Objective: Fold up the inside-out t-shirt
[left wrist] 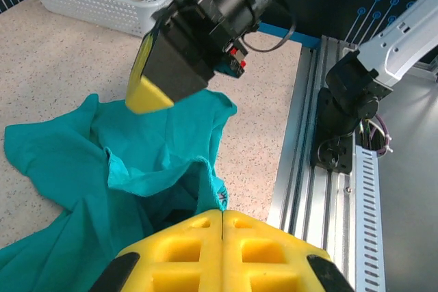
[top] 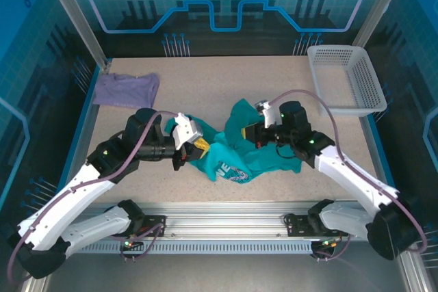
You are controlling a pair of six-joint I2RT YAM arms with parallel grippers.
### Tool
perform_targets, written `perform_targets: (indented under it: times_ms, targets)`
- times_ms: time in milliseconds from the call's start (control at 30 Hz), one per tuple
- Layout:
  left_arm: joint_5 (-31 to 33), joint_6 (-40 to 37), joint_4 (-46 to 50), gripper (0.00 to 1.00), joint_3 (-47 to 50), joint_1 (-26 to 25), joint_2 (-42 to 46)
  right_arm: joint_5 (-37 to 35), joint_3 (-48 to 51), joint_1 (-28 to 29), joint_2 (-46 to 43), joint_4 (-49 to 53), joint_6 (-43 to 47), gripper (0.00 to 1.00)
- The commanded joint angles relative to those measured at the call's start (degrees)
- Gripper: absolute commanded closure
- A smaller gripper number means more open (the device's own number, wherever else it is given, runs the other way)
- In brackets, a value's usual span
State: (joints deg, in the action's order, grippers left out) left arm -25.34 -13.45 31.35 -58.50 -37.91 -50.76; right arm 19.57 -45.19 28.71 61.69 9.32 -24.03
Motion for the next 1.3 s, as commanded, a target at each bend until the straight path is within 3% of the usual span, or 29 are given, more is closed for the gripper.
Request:
perform_targets:
  times_ms: [0,67,133,233,333,400,500,600,733,833,1067,1267]
  targets:
    - [-1.7,1.6,-1.5,1.00,-0.5,0.6,-1.0,-14.5,2.7,-0.6,-6.6,5.1,0.1,1.00]
    - [-1.8,2.6,-1.5,1.00,-0.9,0.6,-1.9,-8.2,3.7,-0.7,-8.1,3.1,3.5,0.95]
    - [-2.6,3.7,-1.4,1.00,-1.7,0.6,-2.7,4.9,4.1,-0.6,-7.6,0.6,7.8,0.62]
    - [-3.0,4.4,-2.2,1.00,-2.0,0.6,-3.0,16.8,5.0,0.9,-5.4,-1.1,12.8,0.33]
    - [-2.8,5.4,-3.1,1.00,-2.3,0.8,-2.9,19.2,6.6,3.9,-2.9,-4.4,15.6,0.25]
    - [-3.3,6.4,-3.8,1.00,-2.6,0.8,-2.9,15.0,6.5,7.1,-0.4,-6.8,16.1,0.24]
    - [-3.9,7.7,-5.3,1.00,-2.8,0.8,-3.0,11.0,4.2,10.1,3.8,-9.8,15.8,0.30]
    - [-4.0,9.6,-7.3,1.00,-3.7,0.8,-4.2,4.3,3.8,10.0,4.2,-11.4,13.0,0.66]
    - [-4.8,13.5,-11.9,1.00,-4.7,-0.9,-8.2,-10.7,1.4,6.3,3.4,0.6,7.4,0.90]
    - [-3.7,13.2,-16.0,1.00,-4.7,-4.6,-13.0,-18.2,1.6,4.7,1.4,8.9,5.0,0.93]
    - [2.9,17.8,-20.2,1.00,-10.7,-8.0,-28.6,-18.7,6.4,-1.0,-2.7,14.1,2.2,0.93]
    - [6.3,18.1,-21.2,1.00,-13.5,-7.9,-32.3,-19.4,6.3,-5.6,-3.5,17.6,3.7,0.98]
